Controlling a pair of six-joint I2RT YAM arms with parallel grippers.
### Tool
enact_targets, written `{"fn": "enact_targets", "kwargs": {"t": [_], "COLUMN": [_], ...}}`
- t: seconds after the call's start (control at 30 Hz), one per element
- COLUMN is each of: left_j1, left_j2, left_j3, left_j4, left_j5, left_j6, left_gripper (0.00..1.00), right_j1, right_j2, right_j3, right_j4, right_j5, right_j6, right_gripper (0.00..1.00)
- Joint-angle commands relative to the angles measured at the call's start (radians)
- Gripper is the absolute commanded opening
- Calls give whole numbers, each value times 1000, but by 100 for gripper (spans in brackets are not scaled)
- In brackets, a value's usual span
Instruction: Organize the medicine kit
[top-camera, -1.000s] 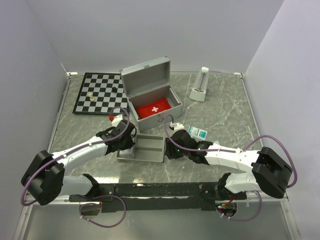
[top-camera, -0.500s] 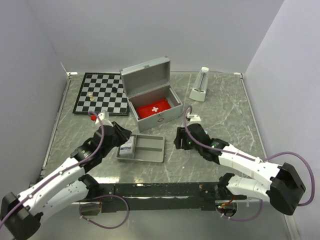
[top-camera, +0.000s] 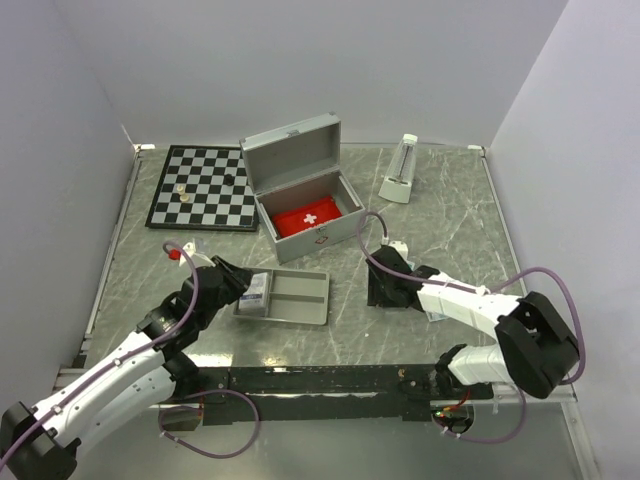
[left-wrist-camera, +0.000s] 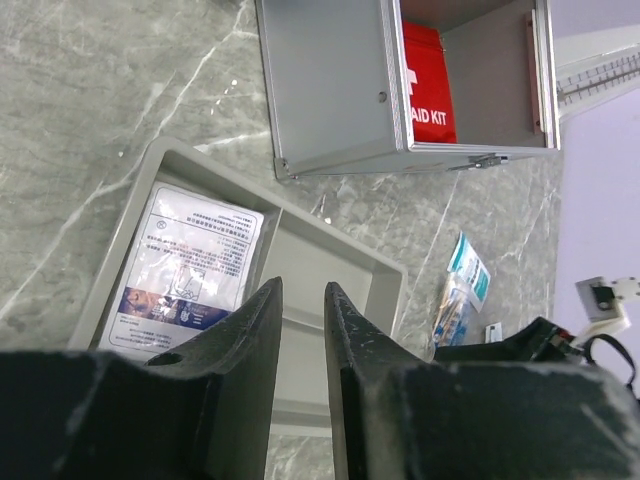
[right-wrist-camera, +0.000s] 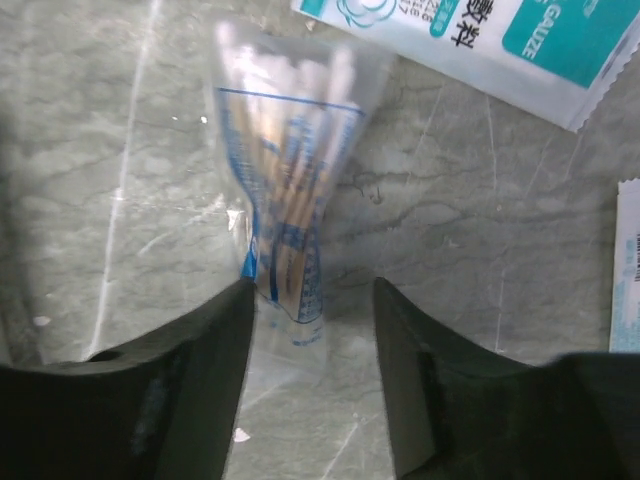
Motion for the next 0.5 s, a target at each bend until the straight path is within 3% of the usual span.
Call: {"fn": "enact_targets", "kwargs": {"t": [0.0, 0.2, 0.47], "left_j1": [4, 4, 4], "left_j2": [-3, -15, -32], "left_j3": [16, 7, -10], "left_j4": [1, 16, 29], "left_j5": [-15, 14, 3], "left_j6": [-32, -38, -42], "left_gripper": [29, 28, 28], "right_j1": [-9, -3, 179], "right_j2": [42, -7, -211], "right_j3": [44, 46, 136], "right_j4": [-18, -30, -85], "right_j5": [0, 17, 191], "right_j6": [14, -6, -159], "right_gripper": [53, 25, 12]}}
